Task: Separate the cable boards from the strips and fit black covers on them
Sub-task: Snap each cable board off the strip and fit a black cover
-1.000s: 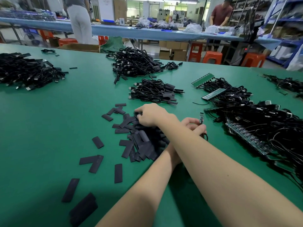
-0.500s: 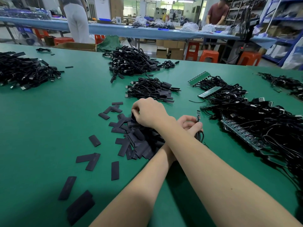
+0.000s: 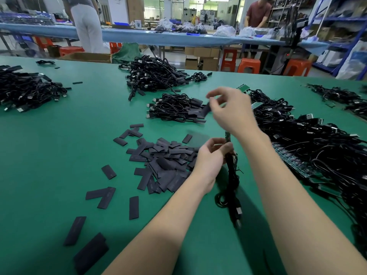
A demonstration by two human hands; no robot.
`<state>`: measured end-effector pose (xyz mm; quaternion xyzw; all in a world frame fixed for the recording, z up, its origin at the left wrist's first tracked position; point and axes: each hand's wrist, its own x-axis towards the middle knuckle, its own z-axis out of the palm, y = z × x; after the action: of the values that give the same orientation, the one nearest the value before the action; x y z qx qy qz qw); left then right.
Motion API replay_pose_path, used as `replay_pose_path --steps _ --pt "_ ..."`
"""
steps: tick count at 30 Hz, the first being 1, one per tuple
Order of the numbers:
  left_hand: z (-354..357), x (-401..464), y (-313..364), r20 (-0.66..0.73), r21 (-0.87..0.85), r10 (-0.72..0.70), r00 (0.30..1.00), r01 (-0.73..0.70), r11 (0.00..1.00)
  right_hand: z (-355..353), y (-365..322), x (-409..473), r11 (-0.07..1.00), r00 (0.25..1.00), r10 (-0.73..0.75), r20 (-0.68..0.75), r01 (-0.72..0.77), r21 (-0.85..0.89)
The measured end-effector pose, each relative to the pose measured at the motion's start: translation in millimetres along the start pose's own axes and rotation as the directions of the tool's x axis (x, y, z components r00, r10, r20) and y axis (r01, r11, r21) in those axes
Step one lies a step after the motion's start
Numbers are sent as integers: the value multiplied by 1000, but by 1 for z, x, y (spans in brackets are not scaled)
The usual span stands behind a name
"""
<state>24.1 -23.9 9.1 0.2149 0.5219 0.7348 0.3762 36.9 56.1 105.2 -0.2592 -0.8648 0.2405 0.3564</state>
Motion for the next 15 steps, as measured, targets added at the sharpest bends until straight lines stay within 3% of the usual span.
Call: replay_pose_path --steps 3,6,10,13,15 --pt "0 1 -1 -18 -34 3 1000 -4 999 -20 35 -15 987 982 144 -126 -134 85" --pt "1 0 1 8 -43 -3 1000 3 999 -19 61 -34 940 947 299 -119 -272 204" --pt "0 -2 4 29 -63 -6 1000 8 998 -11 72 -46 755 907 401 130 -407 514" --pt "0 -3 6 61 -131 -5 998 13 991 -11 74 -51 500 879 358 315 -466 730" --pt "0 -4 7 82 -156 -9 997 22 987 -13 78 -54 389 870 315 379 -482 785"
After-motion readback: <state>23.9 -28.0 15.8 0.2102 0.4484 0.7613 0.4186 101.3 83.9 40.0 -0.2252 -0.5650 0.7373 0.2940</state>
